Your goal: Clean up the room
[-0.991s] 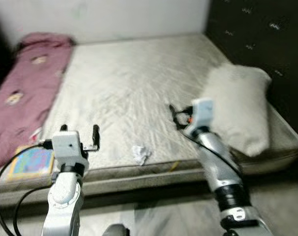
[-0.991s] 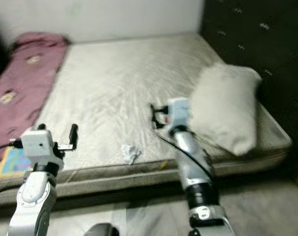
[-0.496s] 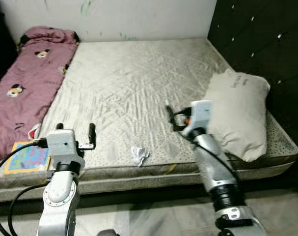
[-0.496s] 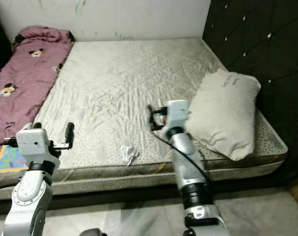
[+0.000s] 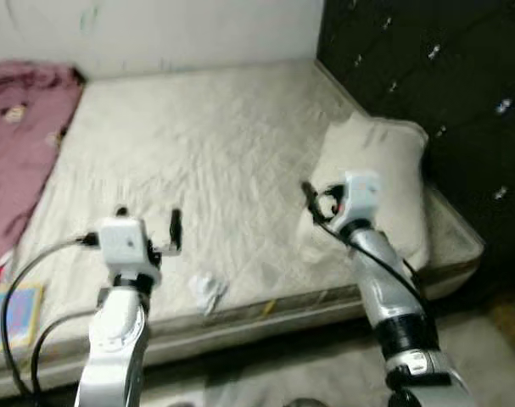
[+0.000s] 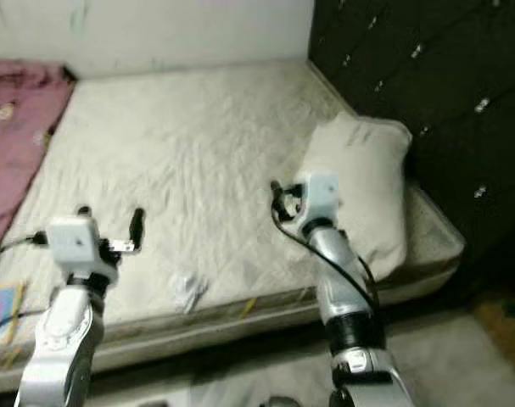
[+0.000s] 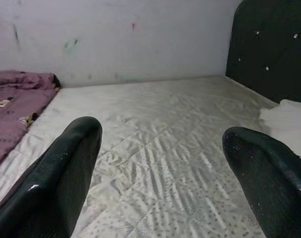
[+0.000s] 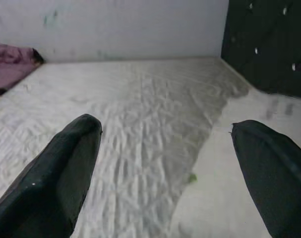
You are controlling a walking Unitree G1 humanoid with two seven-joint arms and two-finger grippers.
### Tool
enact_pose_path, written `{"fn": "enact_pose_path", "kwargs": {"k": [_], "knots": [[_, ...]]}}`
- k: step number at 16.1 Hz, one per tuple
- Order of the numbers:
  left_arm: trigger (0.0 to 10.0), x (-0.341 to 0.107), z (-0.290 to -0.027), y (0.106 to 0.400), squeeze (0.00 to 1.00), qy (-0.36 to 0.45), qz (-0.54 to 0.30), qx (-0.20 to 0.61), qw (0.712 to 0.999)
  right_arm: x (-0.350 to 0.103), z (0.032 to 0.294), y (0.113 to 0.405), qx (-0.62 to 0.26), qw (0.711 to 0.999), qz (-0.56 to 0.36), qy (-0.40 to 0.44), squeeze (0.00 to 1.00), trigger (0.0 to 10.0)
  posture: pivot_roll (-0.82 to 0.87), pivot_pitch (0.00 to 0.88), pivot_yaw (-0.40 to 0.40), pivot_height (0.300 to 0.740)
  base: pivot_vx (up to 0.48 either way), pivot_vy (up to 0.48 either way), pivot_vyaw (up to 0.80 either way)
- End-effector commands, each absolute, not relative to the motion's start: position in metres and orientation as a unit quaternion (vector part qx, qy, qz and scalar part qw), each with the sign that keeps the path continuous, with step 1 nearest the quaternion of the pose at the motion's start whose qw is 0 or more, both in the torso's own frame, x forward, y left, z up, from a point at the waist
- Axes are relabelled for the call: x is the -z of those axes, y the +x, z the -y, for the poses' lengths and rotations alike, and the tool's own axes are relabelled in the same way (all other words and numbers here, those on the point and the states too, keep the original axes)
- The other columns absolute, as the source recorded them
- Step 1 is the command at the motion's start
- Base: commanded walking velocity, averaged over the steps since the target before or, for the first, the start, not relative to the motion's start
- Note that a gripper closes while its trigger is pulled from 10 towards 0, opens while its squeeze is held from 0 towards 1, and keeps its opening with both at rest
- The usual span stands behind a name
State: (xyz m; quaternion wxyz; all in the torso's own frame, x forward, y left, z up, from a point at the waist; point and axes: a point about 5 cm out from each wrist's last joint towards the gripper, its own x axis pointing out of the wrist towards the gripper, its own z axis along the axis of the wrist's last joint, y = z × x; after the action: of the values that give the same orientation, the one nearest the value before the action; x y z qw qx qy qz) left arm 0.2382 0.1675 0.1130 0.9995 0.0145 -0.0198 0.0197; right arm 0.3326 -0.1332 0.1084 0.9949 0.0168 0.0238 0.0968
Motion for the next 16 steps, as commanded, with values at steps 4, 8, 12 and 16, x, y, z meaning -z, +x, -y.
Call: {"fn": "enact_pose_path", "kwargs": {"k": [4,8,12,16], "knots": [[10.0,-0.1139,-0.1793,0.2405,0.00,0.018,0.015,-0.038,0.999,-0.1155,0.1086,0.3374,-0.132,0.991,-0.012,0.024,0.00,10.0,-0.01,0.033,-0.015,0.740,0.000,0.000,0.00],[10.0,-0.1132,-0.1786,0.2426,0.00,0.014,0.012,-0.036,0.999,-0.1150,0.1079,0.3382,-0.133,0.991,-0.014,0.024,0.00,10.0,-0.01,0.035,-0.013,0.740,0.000,0.336,0.00],[10.0,-0.1127,-0.1790,0.2438,0.00,0.010,0.009,-0.037,0.999,-0.1144,0.1080,0.3391,-0.134,0.990,-0.017,0.024,0.00,10.0,-0.01,0.037,-0.014,0.740,0.000,0.480,0.00],[10.0,-0.1129,-0.1788,0.2443,0.00,0.009,0.009,-0.036,0.999,-0.1149,0.1053,0.3386,-0.142,0.990,-0.013,0.018,0.00,10.0,-0.01,0.035,-0.016,0.740,0.000,0.480,0.63]]}}
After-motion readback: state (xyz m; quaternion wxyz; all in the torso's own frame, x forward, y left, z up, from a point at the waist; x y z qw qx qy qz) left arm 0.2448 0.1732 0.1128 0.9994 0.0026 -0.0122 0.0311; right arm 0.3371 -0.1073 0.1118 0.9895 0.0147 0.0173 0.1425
